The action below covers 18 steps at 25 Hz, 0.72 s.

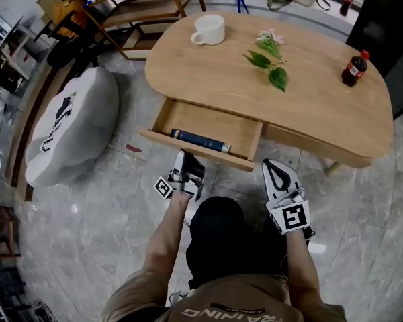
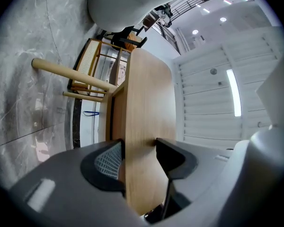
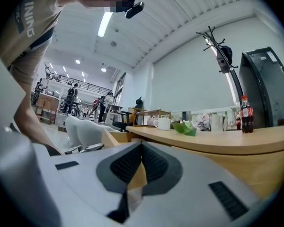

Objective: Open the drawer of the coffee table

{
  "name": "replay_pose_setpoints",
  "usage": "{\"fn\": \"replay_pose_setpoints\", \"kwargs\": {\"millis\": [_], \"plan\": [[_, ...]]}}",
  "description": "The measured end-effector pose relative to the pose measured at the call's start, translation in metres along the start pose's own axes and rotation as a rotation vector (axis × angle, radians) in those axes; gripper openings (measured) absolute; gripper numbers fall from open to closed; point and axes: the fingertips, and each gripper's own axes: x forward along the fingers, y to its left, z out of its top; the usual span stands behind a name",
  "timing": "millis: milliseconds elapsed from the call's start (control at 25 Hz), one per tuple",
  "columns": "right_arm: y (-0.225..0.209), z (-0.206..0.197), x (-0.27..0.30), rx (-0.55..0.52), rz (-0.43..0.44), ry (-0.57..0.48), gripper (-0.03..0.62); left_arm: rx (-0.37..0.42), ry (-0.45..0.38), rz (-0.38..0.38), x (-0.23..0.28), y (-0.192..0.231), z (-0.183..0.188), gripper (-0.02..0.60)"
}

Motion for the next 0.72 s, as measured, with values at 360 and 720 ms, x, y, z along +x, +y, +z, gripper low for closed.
{"fn": "replay_pose_setpoints", "kwargs": {"millis": [360, 720], "plan": [[-0.005, -0.005, 0.000, 0.030, -0.015, 0.011, 0.005, -0.009, -0.011, -0.025, -0.008, -0.001, -0.001, 0.219], [-0.010, -0.017, 0.000, 0.016, -0.019, 0.048, 0.005, -0.019, 0.011, -0.021, -0.014, 0.010, -0.001, 0.221]]}}
